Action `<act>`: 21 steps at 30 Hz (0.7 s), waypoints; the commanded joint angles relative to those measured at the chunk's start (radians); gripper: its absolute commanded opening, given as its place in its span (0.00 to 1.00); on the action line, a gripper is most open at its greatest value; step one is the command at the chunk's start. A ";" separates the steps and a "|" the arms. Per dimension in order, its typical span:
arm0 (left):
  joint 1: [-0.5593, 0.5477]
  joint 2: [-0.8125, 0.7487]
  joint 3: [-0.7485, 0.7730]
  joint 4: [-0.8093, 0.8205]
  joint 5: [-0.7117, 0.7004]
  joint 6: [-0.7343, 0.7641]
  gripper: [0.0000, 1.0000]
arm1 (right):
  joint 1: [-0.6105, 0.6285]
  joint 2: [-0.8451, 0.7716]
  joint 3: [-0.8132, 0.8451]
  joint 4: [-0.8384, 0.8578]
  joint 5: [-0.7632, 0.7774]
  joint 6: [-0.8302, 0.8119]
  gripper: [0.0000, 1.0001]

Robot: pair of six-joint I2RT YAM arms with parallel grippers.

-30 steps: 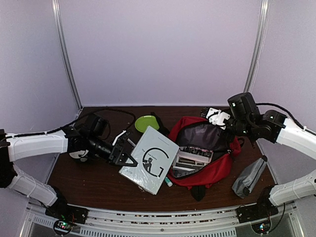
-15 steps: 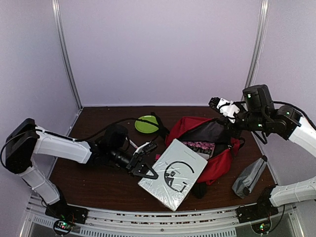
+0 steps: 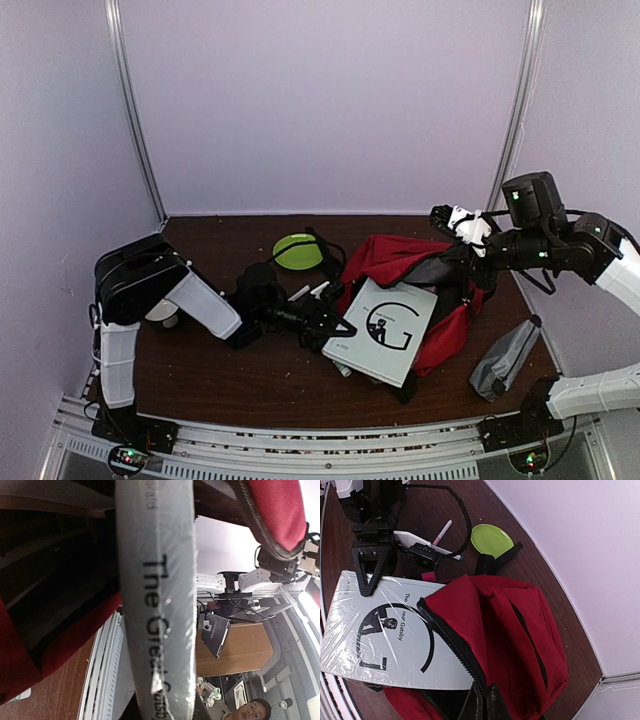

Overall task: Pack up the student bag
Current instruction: Place the book in the largest pocket of the bag.

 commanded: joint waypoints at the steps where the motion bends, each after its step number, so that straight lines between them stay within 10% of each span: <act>1: -0.002 -0.047 0.079 0.068 -0.025 0.084 0.00 | -0.005 -0.031 0.043 0.028 -0.044 0.005 0.00; 5: -0.042 -0.078 0.128 -0.129 -0.031 0.216 0.00 | -0.004 -0.022 0.049 0.045 -0.009 0.016 0.00; 15: -0.011 0.020 0.224 -0.049 -0.061 0.077 0.00 | -0.004 -0.051 0.088 -0.087 -0.207 -0.084 0.00; 21: 0.034 0.007 0.314 -0.431 -0.124 0.269 0.00 | -0.004 -0.076 0.073 -0.139 -0.244 -0.134 0.00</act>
